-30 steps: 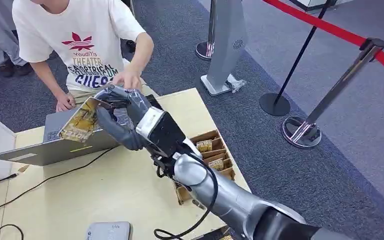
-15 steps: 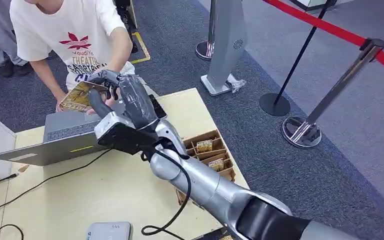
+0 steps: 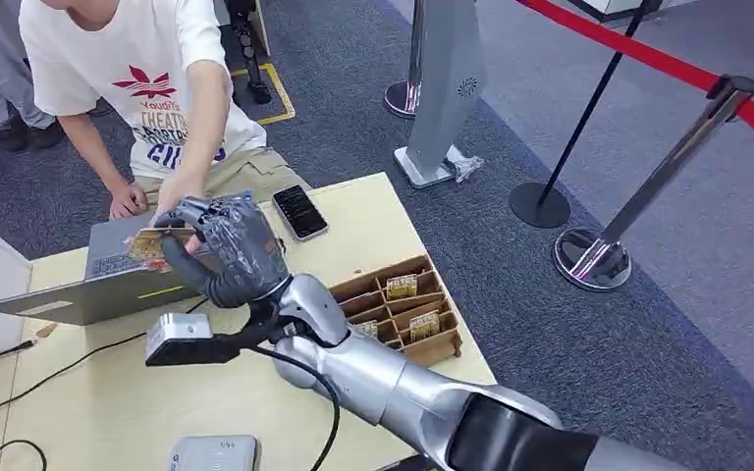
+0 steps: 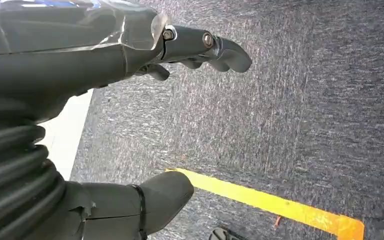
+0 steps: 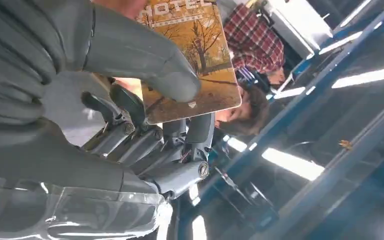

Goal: Pass the card to the sensor for recognition and then transmit it.

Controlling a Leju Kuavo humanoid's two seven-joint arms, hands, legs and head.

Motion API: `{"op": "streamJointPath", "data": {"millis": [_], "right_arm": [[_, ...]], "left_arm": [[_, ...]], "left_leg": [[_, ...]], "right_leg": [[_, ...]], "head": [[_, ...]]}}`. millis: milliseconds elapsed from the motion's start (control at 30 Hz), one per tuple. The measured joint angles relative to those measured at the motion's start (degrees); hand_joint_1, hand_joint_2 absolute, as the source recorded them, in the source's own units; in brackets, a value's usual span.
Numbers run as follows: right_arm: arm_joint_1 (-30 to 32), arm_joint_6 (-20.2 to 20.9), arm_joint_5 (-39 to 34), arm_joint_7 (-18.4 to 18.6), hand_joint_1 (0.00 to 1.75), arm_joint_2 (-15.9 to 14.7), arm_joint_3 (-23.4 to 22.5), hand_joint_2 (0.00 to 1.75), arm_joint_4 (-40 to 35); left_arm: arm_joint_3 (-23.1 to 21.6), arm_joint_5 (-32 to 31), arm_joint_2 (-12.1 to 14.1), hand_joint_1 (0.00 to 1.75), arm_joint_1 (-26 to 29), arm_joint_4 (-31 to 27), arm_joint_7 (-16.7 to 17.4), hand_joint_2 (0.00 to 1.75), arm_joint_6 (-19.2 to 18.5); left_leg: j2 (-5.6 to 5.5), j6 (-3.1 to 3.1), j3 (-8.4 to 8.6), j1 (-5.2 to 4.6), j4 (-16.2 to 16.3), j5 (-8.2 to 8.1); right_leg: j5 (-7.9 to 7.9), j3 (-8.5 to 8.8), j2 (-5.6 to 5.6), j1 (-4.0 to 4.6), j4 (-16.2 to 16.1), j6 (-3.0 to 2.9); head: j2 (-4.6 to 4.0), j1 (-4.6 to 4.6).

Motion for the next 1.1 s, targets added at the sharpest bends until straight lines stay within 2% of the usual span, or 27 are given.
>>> {"op": "streamJointPath", "data": {"millis": [100,133,167,200,233,533,667,767,900,1100], "right_arm": [[0.8,-0.1,4.9,-1.0,1.71,0.8,0.0,1.75,1.6],[1.1,-0.2,6.5,-1.5,1.45,1.0,-0.2,1.75,2.2],[1.3,-0.2,7.6,-1.7,0.84,1.3,-0.4,1.75,2.6],[1.6,-0.2,8.8,-2.1,0.12,1.7,-0.8,1.75,3.1],[1.9,-0.2,10.0,-2.2,0.0,2.0,-1.2,1.75,3.5],[2.4,-0.2,10.8,-4.2,0.0,4.7,-1.8,1.75,6.4],[2.3,-0.2,8.3,-4.5,0.0,5.2,-1.4,1.75,6.9],[2.4,0.0,5.2,-3.4,0.0,5.1,0.1,1.75,6.3],[2.4,1.2,1.8,-2.0,0.0,4.3,2.5,1.75,2.7],[3.1,7.0,-3.6,1.2,0.0,0.8,5.0,1.75,-6.9]], "left_arm": [[0.3,0.5,0.0,0.0,0.0,0.0,0.0,1.75,0.4],[0.6,0.6,0.0,0.0,0.1,0.0,0.0,1.75,0.5],[0.8,0.8,0.0,0.0,0.1,0.0,0.0,1.75,0.6],[1.1,1.0,0.0,0.0,0.1,0.0,0.0,1.75,0.8],[1.2,1.2,0.0,0.0,0.1,0.0,0.0,1.75,0.9],[3.1,3.4,-0.2,0.0,0.1,0.0,0.6,1.75,1.9],[4.1,4.2,-0.3,0.0,0.2,0.1,0.6,1.75,2.2],[4.4,4.8,-0.4,0.0,0.2,0.1,0.6,1.75,2.6],[5.4,5.6,-0.8,0.0,0.2,0.2,0.6,1.75,2.8],[6.6,6.9,-1.2,0.0,0.7,0.6,0.3,1.75,2.9]], "left_leg": [[0.0,0.0,0.0,0.01,0.0,0.0],[0.0,0.0,-0.01,0.01,0.0,0.0],[0.01,0.0,-0.01,0.01,0.0,0.0],[0.0,0.0,-0.01,0.01,0.0,0.0],[0.0,0.0,-0.01,0.01,0.0,0.0],[0.01,0.0,-0.01,0.01,0.0,0.0],[0.0,0.0,-0.01,0.01,0.0,0.0],[0.0,0.0,-0.01,0.01,0.0,0.0],[0.0,0.0,0.0,0.01,0.0,0.0],[0.0,0.0,0.0,0.0,0.0,0.0]], "right_leg": [[-0.01,0.0,0.01,0.01,0.0,0.0],[-0.01,-0.01,0.01,0.01,0.0,-0.01],[-0.01,-0.01,0.01,0.01,0.0,-0.01],[-0.01,-0.01,0.01,0.01,0.0,-0.01],[-0.01,-0.01,0.0,0.01,0.0,-0.01],[-0.01,0.0,0.01,0.0,0.0,-0.01],[-0.01,0.0,0.0,0.0,0.0,-0.01],[-0.01,-0.01,0.01,0.0,0.0,-0.01],[-0.01,-0.01,0.01,0.0,0.0,-0.01],[-0.01,-0.01,0.0,0.0,0.0,-0.01]], "head": [[0.0,0.0],[0.0,0.0],[0.0,0.0],[0.0,0.0],[0.0,0.0],[0.0,0.0],[0.0,0.0],[0.0,0.02],[0.0,0.0],[0.0,0.02]]}}
